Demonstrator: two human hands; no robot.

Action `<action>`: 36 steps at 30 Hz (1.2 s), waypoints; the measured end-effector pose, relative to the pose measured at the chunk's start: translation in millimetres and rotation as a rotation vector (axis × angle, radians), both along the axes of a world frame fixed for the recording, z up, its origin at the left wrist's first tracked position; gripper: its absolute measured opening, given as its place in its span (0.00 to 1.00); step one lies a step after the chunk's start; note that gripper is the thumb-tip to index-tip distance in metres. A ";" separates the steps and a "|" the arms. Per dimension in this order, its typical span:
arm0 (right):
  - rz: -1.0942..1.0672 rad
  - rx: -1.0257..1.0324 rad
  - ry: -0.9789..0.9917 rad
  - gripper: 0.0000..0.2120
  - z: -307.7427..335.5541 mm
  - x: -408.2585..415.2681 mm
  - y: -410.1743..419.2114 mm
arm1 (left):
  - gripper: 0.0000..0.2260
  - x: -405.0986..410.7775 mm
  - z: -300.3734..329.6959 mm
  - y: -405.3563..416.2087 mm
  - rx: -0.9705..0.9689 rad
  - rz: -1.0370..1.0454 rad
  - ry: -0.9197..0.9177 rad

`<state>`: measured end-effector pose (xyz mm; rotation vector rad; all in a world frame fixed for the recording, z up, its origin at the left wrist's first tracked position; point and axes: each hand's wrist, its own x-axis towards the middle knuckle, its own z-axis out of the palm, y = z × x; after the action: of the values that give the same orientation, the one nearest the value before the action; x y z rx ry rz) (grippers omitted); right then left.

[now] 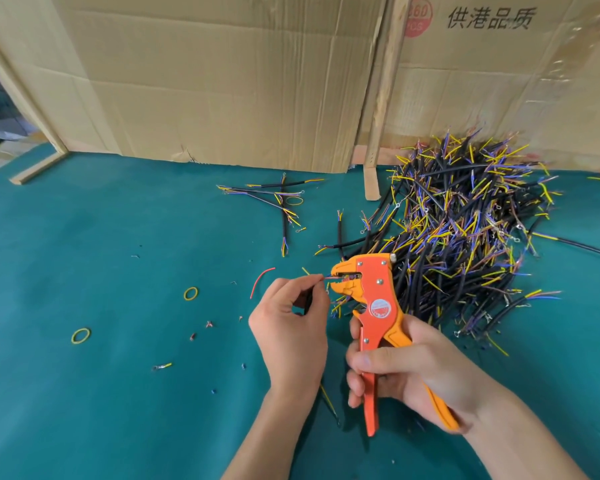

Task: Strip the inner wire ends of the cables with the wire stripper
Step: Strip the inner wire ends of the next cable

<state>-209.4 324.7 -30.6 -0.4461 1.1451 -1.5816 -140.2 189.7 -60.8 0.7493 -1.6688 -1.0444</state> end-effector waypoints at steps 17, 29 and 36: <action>-0.080 0.040 0.084 0.14 -7.2 4.3 -5.8 | 0.08 -1.5 -0.9 2.6 -0.192 0.030 -0.112; -0.035 -0.031 0.021 0.22 -1.3 -7.9 4.3 | 0.08 -0.6 -0.4 -1.2 -0.139 0.059 -0.086; 0.021 0.000 0.035 0.25 -2.2 -5.2 4.0 | 0.08 0.3 -2.4 -2.8 -0.150 0.062 -0.092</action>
<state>-214.7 328.7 -32.8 -0.4859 1.1636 -1.5613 -140.0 186.9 -63.1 0.7548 -1.7700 -0.8423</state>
